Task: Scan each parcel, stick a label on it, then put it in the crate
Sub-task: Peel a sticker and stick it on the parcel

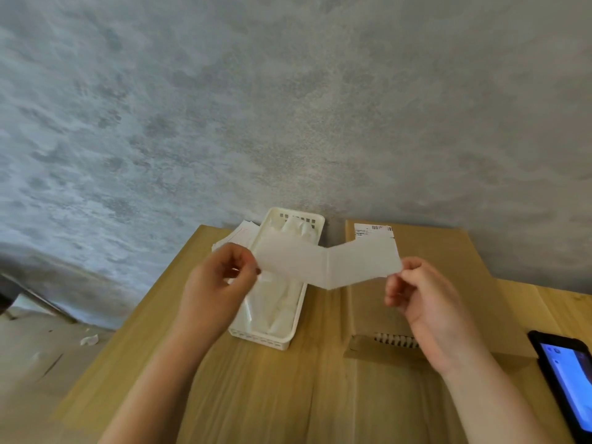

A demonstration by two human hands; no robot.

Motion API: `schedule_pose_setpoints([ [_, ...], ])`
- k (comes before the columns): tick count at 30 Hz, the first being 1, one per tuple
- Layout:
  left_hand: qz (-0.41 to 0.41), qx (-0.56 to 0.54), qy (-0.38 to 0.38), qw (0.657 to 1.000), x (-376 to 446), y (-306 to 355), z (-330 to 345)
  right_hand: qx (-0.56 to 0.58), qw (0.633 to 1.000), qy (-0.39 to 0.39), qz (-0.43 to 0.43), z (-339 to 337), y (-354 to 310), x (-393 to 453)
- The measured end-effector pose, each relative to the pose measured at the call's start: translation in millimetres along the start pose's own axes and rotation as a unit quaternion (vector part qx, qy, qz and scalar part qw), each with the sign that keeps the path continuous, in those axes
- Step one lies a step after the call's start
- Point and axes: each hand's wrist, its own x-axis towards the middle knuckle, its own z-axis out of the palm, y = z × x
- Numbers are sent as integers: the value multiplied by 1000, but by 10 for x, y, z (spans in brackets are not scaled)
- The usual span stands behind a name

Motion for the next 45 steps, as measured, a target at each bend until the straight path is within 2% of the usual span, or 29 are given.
schedule_pose_setpoints([
  [2,-21,-6,60,998,111,-55,-153,66,996,65,-13,-49,-43,133],
  [3,-25,0,82,996,159,-75,-225,56,994,89,-27,-62,-58,197],
  [5,-22,16,90,996,224,-97,-336,-54,991,105,-56,-9,-78,322],
  [8,-11,28,68,997,274,-97,-404,-249,963,21,-101,302,-104,484],
  [11,-4,29,60,998,310,-97,-405,-409,895,-85,-154,732,-81,652],
  [16,-8,8,49,999,338,-139,-390,-565,797,-123,-173,1177,171,960],
  [19,-9,-3,36,999,342,-170,-391,-598,773,-124,-170,1222,301,1106],
  [23,-5,-2,27,1000,335,-213,-384,-576,786,-126,-185,1197,381,1191],
  [26,10,11,22,1000,320,-202,-342,-527,799,-95,-275,1160,330,1112],
  [27,14,15,20,1000,312,-191,-318,-491,816,-88,-291,1150,285,1047],
  [29,25,26,10,999,289,-164,-253,-408,870,-112,-253,1131,190,864],
  [31,53,43,-9,998,255,-116,-156,-360,901,-153,-188,1107,122,659],
  [33,91,63,-25,994,218,-59,-28,-339,910,-163,-173,1060,96,476],
  [37,147,71,-51,985,141,48,275,-332,916,-113,-194,856,65,276],
  [42,173,76,-97,977,-13,162,640,-337,921,-56,-187,453,49,150],
  [45,198,76,-127,969,-101,214,843,-299,939,-45,-165,248,24,65],
])
